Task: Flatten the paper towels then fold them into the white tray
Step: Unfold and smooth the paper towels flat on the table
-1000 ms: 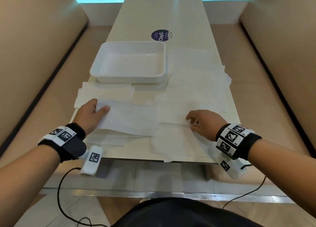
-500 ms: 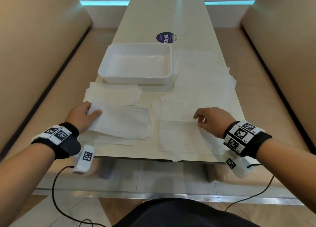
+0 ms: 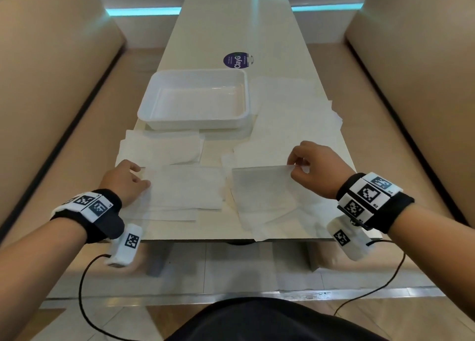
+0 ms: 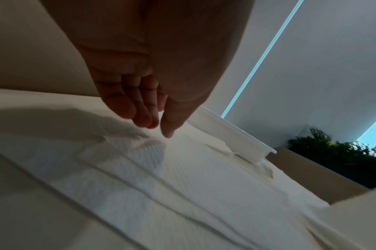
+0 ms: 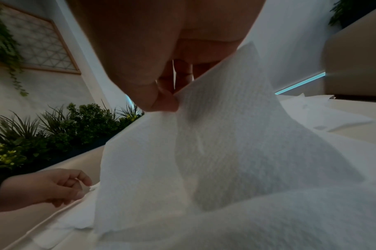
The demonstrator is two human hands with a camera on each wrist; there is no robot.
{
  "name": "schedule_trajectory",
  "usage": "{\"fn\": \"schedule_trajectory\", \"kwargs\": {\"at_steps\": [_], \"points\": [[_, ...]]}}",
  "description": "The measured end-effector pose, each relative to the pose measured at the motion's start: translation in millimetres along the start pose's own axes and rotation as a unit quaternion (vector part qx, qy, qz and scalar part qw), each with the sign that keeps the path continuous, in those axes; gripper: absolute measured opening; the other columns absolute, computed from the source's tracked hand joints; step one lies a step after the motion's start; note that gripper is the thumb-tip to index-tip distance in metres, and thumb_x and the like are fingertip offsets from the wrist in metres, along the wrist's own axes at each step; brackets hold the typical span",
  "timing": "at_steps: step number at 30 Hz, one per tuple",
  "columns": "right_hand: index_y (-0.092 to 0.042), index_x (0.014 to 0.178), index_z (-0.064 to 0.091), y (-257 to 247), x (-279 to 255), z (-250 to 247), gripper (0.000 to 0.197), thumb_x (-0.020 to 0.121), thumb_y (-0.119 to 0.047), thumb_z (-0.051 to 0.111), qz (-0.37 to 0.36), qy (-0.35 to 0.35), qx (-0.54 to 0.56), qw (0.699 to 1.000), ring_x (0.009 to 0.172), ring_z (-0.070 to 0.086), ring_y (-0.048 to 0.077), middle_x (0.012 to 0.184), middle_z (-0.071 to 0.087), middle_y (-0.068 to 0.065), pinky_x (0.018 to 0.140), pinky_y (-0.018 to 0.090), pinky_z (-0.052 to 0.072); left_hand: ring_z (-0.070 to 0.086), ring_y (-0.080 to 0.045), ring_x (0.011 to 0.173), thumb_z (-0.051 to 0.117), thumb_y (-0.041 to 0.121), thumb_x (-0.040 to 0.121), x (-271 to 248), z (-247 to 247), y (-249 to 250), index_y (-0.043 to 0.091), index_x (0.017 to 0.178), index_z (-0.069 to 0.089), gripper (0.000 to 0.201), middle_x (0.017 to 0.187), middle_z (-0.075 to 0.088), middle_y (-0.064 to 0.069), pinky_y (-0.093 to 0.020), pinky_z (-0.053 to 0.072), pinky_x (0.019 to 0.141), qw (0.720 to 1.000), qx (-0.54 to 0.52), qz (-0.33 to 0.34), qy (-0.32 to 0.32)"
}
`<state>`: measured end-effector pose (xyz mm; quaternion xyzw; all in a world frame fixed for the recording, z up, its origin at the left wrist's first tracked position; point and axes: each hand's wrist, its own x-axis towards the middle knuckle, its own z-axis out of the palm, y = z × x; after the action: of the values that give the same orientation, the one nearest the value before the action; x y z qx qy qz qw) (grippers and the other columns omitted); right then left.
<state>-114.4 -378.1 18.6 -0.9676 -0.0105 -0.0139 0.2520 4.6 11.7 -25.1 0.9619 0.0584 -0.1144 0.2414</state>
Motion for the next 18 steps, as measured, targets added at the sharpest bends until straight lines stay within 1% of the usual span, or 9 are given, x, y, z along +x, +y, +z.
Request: {"fn": "schedule_trajectory", "kwargs": {"at_steps": [1, 3, 5, 6, 9, 12, 14, 16, 18], "points": [[-0.016, 0.087, 0.065, -1, -1, 0, 0.013, 0.079, -0.010, 0.057, -0.001, 0.003, 0.003, 1.000, 0.076, 0.055, 0.016, 0.080, 0.053, -0.006, 0.073, 0.032, 0.048, 0.059, -0.023, 0.083, 0.071, 0.025, 0.085, -2, 1, 2, 0.013, 0.114, 0.054, 0.036, 0.090, 0.064, -0.004, -0.033, 0.043, 0.072, 1.000, 0.009, 0.019, 0.003], [-0.015, 0.087, 0.065, -2, -2, 2, 0.013, 0.079, -0.009, 0.057, -0.004, 0.004, 0.005, 1.000, 0.076, 0.055, 0.018, 0.082, 0.054, -0.004, 0.073, 0.033, 0.048, 0.057, -0.017, 0.081, 0.070, 0.026, 0.085, -6, 7, 11, 0.017, 0.109, 0.057, 0.029, 0.090, 0.061, 0.001, -0.030, 0.042, 0.073, 0.996, 0.029, 0.085, -0.002], [-0.014, 0.086, 0.065, -4, -3, 3, 0.013, 0.079, -0.008, 0.057, -0.003, 0.007, 0.009, 1.000, 0.076, 0.055, 0.019, 0.083, 0.054, -0.003, 0.073, 0.033, 0.048, 0.056, -0.014, 0.084, 0.070, 0.028, 0.085, -11, 18, 21, 0.020, 0.107, 0.060, 0.026, 0.098, 0.059, 0.001, -0.028, 0.042, 0.076, 0.986, 0.047, 0.155, -0.031], [-0.015, 0.086, 0.065, -6, -3, 3, 0.013, 0.079, -0.008, 0.056, -0.004, 0.012, 0.011, 1.000, 0.077, 0.055, 0.020, 0.083, 0.054, -0.004, 0.073, 0.033, 0.047, 0.056, -0.014, 0.087, 0.070, 0.030, 0.085, -13, 23, 26, 0.022, 0.108, 0.061, 0.026, 0.102, 0.058, 0.001, -0.028, 0.042, 0.079, 0.982, 0.060, 0.175, -0.047], [-0.016, 0.085, 0.064, -10, 0, -1, 0.013, 0.079, -0.009, 0.056, -0.011, 0.042, 0.025, 0.999, 0.075, 0.055, 0.019, 0.083, 0.053, -0.007, 0.072, 0.033, 0.048, 0.055, -0.017, 0.097, 0.068, 0.039, 0.085, -14, 35, 35, 0.026, 0.108, 0.063, 0.028, 0.110, 0.053, 0.001, -0.031, 0.045, 0.088, 0.975, 0.118, 0.175, -0.067], [-0.017, 0.084, 0.064, -14, 5, -9, 0.014, 0.078, -0.008, 0.055, -0.019, 0.072, 0.041, 0.996, 0.071, 0.054, 0.018, 0.083, 0.052, -0.008, 0.068, 0.030, 0.046, 0.055, -0.020, 0.104, 0.065, 0.043, 0.085, -18, 34, 47, 0.026, 0.110, 0.061, 0.031, 0.115, 0.053, 0.000, -0.036, 0.046, 0.091, 0.974, 0.163, 0.143, -0.065], [-0.017, 0.083, 0.064, -13, 7, -15, 0.014, 0.077, -0.007, 0.055, -0.021, 0.078, 0.048, 0.996, 0.069, 0.052, 0.015, 0.082, 0.052, -0.008, 0.066, 0.027, 0.044, 0.055, -0.020, 0.107, 0.065, 0.043, 0.084, -23, 31, 60, 0.026, 0.113, 0.060, 0.033, 0.118, 0.054, 0.000, -0.037, 0.046, 0.092, 0.971, 0.174, 0.154, -0.054], [-0.019, 0.082, 0.063, -10, 8, -19, 0.015, 0.077, -0.007, 0.055, -0.020, 0.071, 0.056, 0.996, 0.069, 0.051, 0.009, 0.081, 0.051, -0.011, 0.064, 0.022, 0.041, 0.054, -0.016, 0.107, 0.067, 0.040, 0.085, -31, 31, 78, 0.025, 0.120, 0.056, 0.040, 0.121, 0.054, 0.002, -0.032, 0.045, 0.090, 0.971, 0.114, 0.207, -0.037], [-0.022, 0.080, 0.062, -6, 6, -21, 0.015, 0.077, -0.009, 0.055, -0.018, 0.049, 0.078, 0.996, 0.067, 0.051, 0.007, 0.082, 0.053, -0.011, 0.062, 0.017, 0.038, 0.051, -0.009, 0.109, 0.069, 0.040, 0.083, -43, 32, 105, 0.025, 0.131, 0.048, 0.054, 0.126, 0.050, 0.008, -0.026, 0.043, 0.091, 0.962, -0.006, 0.271, -0.036]]}}
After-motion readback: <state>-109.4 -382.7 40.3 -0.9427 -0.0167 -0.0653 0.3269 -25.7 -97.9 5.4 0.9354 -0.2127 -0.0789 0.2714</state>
